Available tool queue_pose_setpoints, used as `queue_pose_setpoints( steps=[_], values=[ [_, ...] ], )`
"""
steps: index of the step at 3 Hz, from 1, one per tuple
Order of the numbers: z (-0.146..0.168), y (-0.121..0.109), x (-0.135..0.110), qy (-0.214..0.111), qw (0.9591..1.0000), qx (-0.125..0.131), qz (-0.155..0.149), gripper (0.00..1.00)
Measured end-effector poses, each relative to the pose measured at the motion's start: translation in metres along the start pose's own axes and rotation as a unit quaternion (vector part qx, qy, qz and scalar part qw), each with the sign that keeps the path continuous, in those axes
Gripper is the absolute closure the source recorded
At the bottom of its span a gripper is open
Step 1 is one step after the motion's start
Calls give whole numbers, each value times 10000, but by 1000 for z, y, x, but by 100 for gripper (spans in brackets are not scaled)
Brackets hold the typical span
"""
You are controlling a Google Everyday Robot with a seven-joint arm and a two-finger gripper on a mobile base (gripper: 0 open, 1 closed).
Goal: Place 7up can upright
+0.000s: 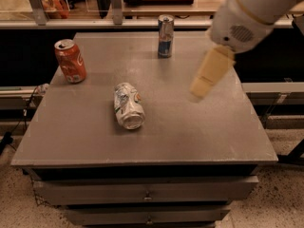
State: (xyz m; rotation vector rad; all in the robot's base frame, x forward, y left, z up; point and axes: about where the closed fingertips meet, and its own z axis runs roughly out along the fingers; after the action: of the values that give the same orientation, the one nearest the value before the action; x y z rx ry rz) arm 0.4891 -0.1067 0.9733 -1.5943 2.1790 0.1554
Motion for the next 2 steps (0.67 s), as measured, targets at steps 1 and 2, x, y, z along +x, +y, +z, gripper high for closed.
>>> queue_pose_setpoints(
  steps=[1,2],
  values=[
    [42,-4,-67,-324,9968,-217,703,0],
    [88,2,-90,-26,9881,-328,1501,0]
  ],
)
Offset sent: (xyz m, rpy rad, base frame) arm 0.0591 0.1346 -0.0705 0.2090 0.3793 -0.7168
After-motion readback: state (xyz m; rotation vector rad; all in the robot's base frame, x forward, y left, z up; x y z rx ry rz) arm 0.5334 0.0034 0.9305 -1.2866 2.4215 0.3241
